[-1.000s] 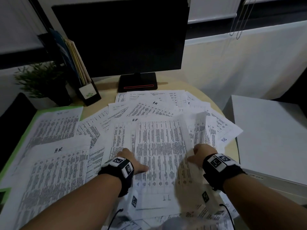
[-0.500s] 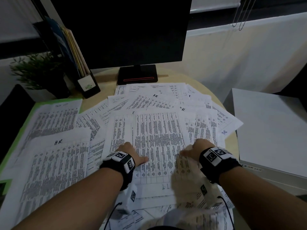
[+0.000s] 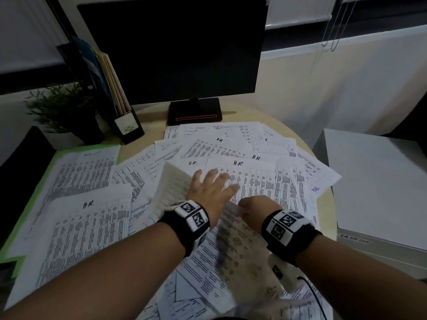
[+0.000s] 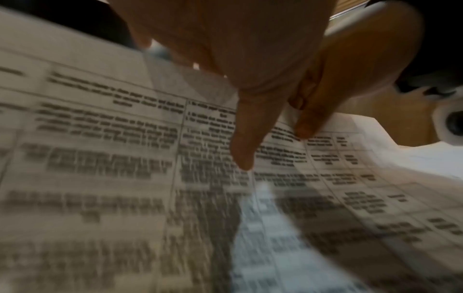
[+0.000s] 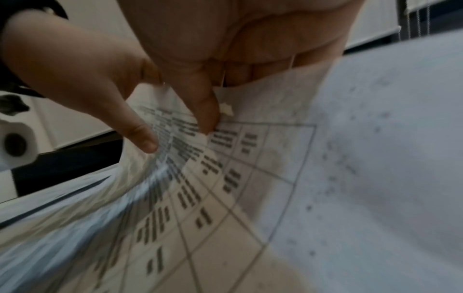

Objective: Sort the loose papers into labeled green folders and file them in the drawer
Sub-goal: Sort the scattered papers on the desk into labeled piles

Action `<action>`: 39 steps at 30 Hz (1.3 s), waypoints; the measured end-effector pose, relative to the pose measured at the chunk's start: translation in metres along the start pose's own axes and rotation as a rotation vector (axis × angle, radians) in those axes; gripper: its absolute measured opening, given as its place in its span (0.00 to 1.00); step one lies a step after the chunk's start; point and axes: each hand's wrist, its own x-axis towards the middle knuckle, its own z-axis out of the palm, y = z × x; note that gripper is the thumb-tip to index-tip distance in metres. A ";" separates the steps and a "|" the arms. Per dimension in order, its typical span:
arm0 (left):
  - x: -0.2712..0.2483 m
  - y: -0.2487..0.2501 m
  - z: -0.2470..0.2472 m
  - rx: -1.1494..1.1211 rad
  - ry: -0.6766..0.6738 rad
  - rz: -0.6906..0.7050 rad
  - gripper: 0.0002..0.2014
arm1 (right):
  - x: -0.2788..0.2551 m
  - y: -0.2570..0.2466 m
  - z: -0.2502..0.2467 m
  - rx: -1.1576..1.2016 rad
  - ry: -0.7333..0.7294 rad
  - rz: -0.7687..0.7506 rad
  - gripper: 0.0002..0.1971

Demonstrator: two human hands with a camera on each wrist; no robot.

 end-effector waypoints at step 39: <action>0.011 -0.073 0.058 -1.026 -0.059 -0.600 0.31 | 0.039 0.059 0.013 0.574 0.239 0.286 0.04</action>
